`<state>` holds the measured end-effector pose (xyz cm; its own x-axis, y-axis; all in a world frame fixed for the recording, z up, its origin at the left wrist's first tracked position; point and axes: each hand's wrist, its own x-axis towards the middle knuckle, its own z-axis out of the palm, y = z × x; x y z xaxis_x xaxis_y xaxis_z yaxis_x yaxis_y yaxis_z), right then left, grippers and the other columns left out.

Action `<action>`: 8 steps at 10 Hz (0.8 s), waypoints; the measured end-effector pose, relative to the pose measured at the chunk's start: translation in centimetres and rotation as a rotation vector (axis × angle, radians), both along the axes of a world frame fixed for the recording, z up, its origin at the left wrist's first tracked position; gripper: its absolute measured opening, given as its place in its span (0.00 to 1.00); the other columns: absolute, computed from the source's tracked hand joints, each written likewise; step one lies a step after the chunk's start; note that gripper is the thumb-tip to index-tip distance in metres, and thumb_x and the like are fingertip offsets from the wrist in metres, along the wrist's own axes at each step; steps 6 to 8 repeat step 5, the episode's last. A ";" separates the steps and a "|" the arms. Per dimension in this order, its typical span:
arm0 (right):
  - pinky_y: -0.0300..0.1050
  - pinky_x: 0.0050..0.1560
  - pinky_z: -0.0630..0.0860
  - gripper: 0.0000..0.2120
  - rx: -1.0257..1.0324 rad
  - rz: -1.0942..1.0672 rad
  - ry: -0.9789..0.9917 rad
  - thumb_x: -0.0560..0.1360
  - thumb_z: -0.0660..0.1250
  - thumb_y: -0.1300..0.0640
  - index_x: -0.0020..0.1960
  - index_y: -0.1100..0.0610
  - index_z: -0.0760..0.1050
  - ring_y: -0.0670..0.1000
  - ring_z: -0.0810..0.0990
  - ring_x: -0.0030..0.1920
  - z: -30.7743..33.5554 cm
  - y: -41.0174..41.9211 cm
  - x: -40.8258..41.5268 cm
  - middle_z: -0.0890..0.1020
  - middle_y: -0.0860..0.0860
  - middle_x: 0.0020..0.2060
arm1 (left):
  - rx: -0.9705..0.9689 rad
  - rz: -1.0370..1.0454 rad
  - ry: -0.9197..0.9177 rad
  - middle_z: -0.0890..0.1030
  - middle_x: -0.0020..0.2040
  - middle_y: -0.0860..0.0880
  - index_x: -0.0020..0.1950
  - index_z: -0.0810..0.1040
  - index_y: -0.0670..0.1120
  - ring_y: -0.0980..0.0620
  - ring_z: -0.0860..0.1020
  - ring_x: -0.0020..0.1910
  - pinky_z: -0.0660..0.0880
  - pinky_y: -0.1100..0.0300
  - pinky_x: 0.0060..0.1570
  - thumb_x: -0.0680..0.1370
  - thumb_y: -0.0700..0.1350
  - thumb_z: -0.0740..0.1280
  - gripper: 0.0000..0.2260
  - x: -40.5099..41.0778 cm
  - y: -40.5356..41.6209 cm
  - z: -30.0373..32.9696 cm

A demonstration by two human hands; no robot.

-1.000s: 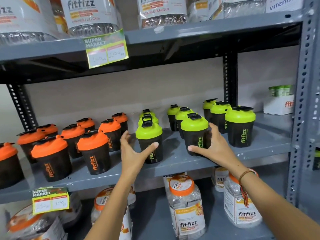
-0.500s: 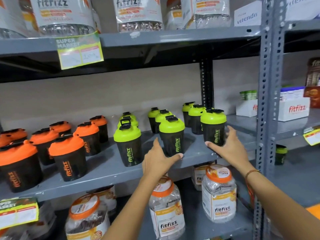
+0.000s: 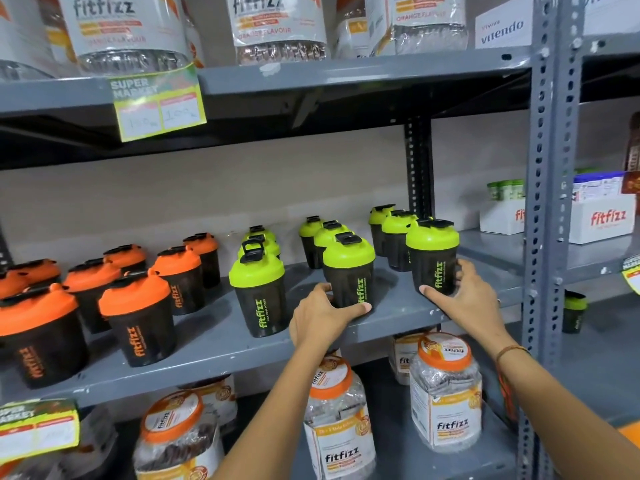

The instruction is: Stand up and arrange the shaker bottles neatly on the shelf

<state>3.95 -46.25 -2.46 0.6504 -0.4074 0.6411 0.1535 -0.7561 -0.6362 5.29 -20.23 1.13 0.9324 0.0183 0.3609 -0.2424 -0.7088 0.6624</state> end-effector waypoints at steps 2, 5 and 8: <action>0.62 0.60 0.75 0.37 0.027 0.014 0.024 0.67 0.75 0.37 0.68 0.53 0.67 0.57 0.81 0.58 0.1 0.3 -0.3 0.82 0.53 0.57 | 0.008 -0.006 0.002 0.83 0.59 0.55 0.66 0.74 0.55 0.51 0.80 0.59 0.76 0.56 0.48 0.59 0.73 0.72 0.40 -0.2 0.0 0.0; 0.65 0.70 0.64 0.38 0.270 -0.073 -0.189 0.72 0.72 0.42 0.76 0.54 0.62 0.60 0.65 0.72 0.2 3.5 -3.4 0.69 0.59 0.71 | -0.266 -0.087 -0.076 0.77 0.70 0.50 0.75 0.66 0.50 0.49 0.75 0.68 0.74 0.51 0.63 0.61 0.67 0.77 0.48 -2.2 1.5 -0.3; 0.65 0.70 0.64 0.38 0.270 -0.073 -0.189 0.72 0.72 0.42 0.76 0.54 0.62 0.60 0.65 0.72 0.2 3.5 -3.4 0.69 0.59 0.71 | -0.266 -0.087 -0.076 0.77 0.70 0.50 0.75 0.66 0.50 0.49 0.75 0.68 0.74 0.51 0.63 0.61 0.67 0.77 0.48 -2.2 1.5 -0.3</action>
